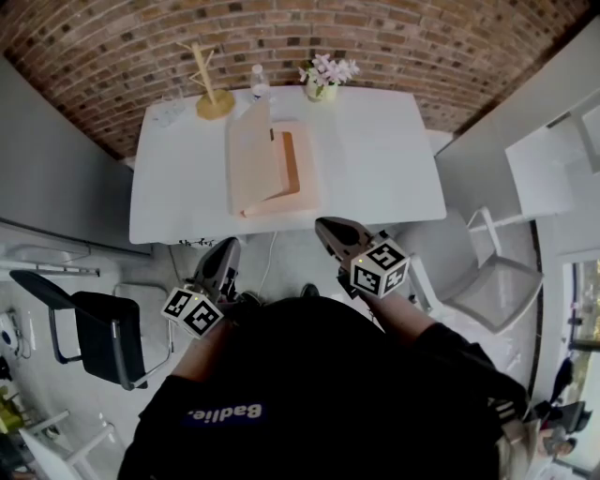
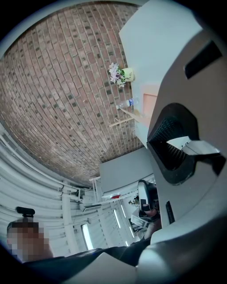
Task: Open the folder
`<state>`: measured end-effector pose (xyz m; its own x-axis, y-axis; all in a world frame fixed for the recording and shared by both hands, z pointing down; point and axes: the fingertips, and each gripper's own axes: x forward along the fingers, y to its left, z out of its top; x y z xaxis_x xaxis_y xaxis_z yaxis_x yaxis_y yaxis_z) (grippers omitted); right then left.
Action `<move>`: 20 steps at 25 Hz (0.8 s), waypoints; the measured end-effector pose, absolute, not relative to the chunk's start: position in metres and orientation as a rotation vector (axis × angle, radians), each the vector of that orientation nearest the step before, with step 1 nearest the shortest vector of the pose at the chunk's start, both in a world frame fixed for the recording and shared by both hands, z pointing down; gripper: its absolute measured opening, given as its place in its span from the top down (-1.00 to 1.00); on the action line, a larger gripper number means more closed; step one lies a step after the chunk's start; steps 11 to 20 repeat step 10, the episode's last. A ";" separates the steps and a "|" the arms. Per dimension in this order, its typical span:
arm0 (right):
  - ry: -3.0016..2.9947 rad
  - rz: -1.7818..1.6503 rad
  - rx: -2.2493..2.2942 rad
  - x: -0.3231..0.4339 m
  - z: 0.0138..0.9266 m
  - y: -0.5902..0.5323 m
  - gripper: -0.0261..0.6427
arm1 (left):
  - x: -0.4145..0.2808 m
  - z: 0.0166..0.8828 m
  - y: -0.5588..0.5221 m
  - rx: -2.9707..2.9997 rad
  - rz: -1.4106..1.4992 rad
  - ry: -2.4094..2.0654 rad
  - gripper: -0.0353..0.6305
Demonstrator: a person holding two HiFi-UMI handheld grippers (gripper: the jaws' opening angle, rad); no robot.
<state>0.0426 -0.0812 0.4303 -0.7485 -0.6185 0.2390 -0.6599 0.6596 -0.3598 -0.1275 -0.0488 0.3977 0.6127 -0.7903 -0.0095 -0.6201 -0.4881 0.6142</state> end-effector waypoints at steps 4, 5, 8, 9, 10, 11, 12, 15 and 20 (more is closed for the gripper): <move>-2.773 0.662 1.075 0.042 0.432 -0.082 0.84 | -0.127 0.399 -0.049 2.270 -0.384 -1.105 0.89; -2.773 0.664 1.076 0.042 0.432 -0.082 0.84 | -0.127 0.399 -0.050 2.271 -0.384 -1.105 0.89; -2.773 0.667 1.079 0.041 0.432 -0.083 0.84 | -0.128 0.400 -0.051 2.269 -0.385 -1.106 0.89; -2.774 0.668 1.079 0.041 0.432 -0.084 0.84 | -0.129 0.400 -0.052 2.268 -0.385 -1.107 0.89; -2.774 0.668 1.080 0.040 0.432 -0.084 0.84 | -0.129 0.399 -0.052 2.268 -0.385 -1.108 0.89; -2.774 0.668 1.080 0.040 0.432 -0.084 0.84 | -0.129 0.399 -0.052 2.268 -0.385 -1.108 0.89; -2.774 0.668 1.080 0.040 0.432 -0.084 0.84 | -0.129 0.399 -0.052 2.268 -0.385 -1.108 0.89; -2.774 0.668 1.080 0.040 0.432 -0.084 0.84 | -0.129 0.399 -0.052 2.268 -0.385 -1.108 0.89; -2.774 0.668 1.080 0.040 0.432 -0.084 0.84 | -0.129 0.399 -0.052 2.268 -0.385 -1.108 0.89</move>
